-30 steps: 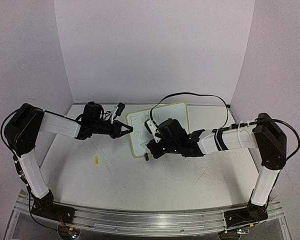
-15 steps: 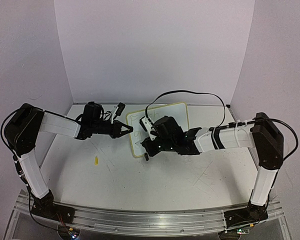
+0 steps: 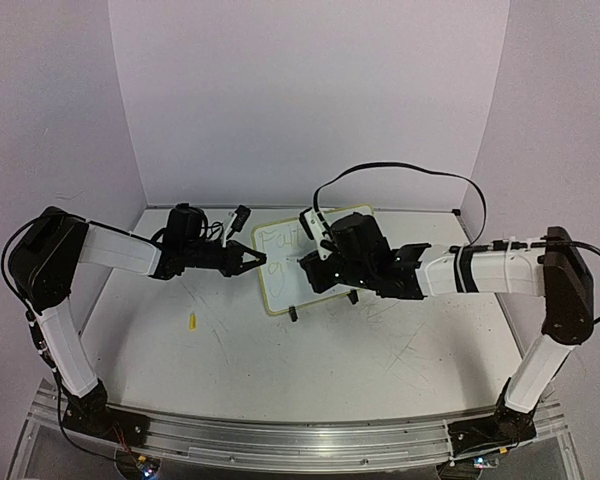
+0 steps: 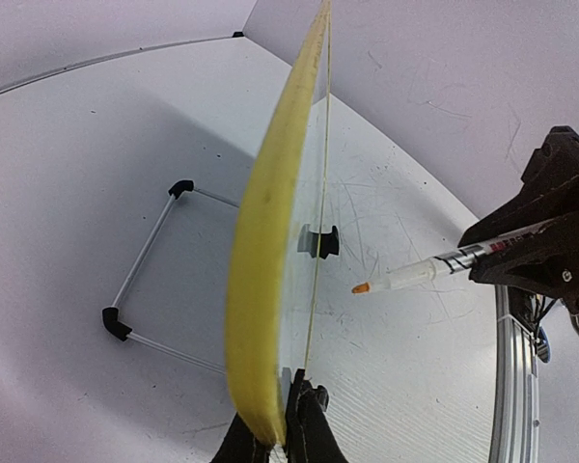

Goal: Write a sentence on the whiteboard

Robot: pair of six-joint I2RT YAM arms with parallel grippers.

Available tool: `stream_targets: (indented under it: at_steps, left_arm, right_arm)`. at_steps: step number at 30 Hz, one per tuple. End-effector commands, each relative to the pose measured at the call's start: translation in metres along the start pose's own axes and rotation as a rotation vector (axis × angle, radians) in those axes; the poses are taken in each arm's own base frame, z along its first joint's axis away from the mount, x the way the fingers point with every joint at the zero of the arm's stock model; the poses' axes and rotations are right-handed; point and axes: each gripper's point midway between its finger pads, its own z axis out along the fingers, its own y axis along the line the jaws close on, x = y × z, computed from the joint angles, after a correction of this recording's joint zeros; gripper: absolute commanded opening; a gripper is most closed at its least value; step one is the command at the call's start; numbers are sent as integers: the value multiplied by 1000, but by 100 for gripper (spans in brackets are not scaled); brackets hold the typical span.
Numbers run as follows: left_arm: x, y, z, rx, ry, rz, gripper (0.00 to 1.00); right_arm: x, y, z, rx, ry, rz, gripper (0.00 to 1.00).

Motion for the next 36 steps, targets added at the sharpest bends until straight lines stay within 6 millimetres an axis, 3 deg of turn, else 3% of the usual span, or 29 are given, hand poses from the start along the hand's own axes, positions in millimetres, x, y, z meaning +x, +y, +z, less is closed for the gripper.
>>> stream_targets:
  at_steps: [1,24,36]
  left_arm:
    - [7,33,-5,-170,33,37,0]
    - [10,34,-3,-167,41,37,0]
    - [10,35,-4,-170,42,38,0]
  right_arm:
    - [-11,-8,4,31,-27,-8,0]
    - [-17,-8,23,34,-42,-14,0]
    - [2,-6,22,24,0,-11,0]
